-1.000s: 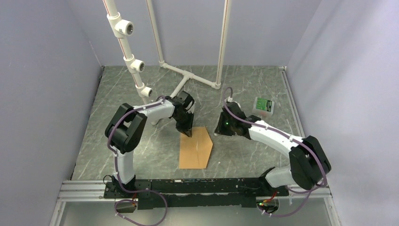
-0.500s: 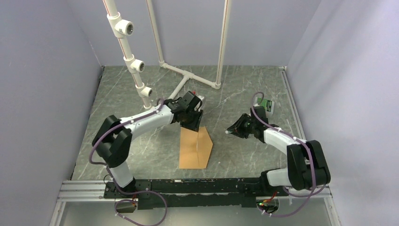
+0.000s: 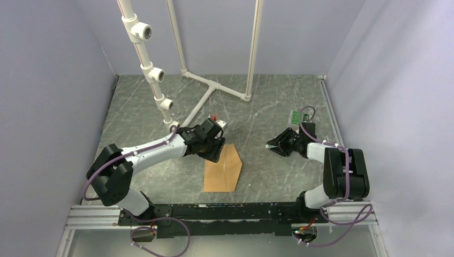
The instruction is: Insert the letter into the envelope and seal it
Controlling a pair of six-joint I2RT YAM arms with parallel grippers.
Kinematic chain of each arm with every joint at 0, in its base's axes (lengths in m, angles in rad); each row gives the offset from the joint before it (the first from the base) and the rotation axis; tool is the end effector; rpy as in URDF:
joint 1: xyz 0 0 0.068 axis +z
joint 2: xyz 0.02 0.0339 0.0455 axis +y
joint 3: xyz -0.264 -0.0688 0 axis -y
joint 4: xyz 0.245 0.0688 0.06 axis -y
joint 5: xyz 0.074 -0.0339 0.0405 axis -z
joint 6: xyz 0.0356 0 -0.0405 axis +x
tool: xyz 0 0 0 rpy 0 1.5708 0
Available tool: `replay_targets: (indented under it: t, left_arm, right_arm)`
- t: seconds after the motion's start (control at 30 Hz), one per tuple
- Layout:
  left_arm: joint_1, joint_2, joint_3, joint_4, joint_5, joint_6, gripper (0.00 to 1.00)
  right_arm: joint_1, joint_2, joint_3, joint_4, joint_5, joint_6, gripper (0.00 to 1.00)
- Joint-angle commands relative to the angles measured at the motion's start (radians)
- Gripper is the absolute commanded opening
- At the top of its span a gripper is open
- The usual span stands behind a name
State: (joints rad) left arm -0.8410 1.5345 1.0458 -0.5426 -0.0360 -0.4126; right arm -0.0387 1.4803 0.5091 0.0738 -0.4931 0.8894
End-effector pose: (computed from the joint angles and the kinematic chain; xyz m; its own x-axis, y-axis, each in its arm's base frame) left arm 0.2084 -0.2311 0.2213 -0.8177 0.3131 -0.4830 0.4417 0.8794 -0.1777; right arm 0.2501 0.0072 0.1257 -0.6947 0.7116 -0.1054 0.4424 0.5381 0.7175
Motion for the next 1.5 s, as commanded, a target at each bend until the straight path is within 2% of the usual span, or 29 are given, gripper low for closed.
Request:
replay_targets:
  t: [0.0, 0.1, 0.17, 0.4, 0.5, 0.6, 0.73, 0.93, 1.23, 1.47]
  left_arm:
    - [-0.009, -0.063, -0.042, 0.01, -0.053, -0.029, 0.54]
    - [-0.009, -0.079, -0.073, 0.009, -0.067, -0.055, 0.56]
    - [-0.009, -0.086, -0.089, 0.006, -0.078, -0.072, 0.59]
    - [-0.009, -0.096, -0.133, 0.009, -0.092, -0.107, 0.59]
    - [-0.008, -0.097, -0.15, 0.023, -0.079, -0.122, 0.51]
    - [-0.009, -0.098, -0.165, 0.044, -0.044, -0.126, 0.39]
    - [-0.009, -0.093, -0.188, 0.073, -0.008, -0.132, 0.29]
    - [-0.009, -0.065, -0.203, 0.093, 0.019, -0.143, 0.16]
    - [-0.009, -0.037, -0.232, 0.107, 0.028, -0.156, 0.12]
    - [-0.009, 0.03, -0.22, 0.084, 0.027, -0.161, 0.08]
  right_arm:
    - [-0.015, -0.016, -0.004, -0.018, 0.025, -0.011, 0.45]
    - [-0.018, -0.055, -0.005, -0.057, 0.056, -0.015, 0.58]
    - [-0.019, -0.089, -0.002, -0.1, 0.088, -0.023, 0.64]
    - [-0.023, -0.271, -0.001, -0.281, 0.205, -0.039, 0.65]
    - [-0.023, -0.349, -0.017, -0.318, 0.206, -0.051, 0.6]
    - [-0.021, -0.396, -0.032, -0.322, 0.16, -0.079, 0.5]
    - [-0.009, -0.438, -0.084, -0.277, 0.045, -0.096, 0.34]
    - [0.122, -0.454, -0.139, -0.251, 0.065, -0.084, 0.18]
    - [0.338, -0.311, -0.14, -0.115, 0.101, -0.032, 0.15]
    - [0.476, -0.12, -0.077, 0.055, 0.044, -0.017, 0.14]
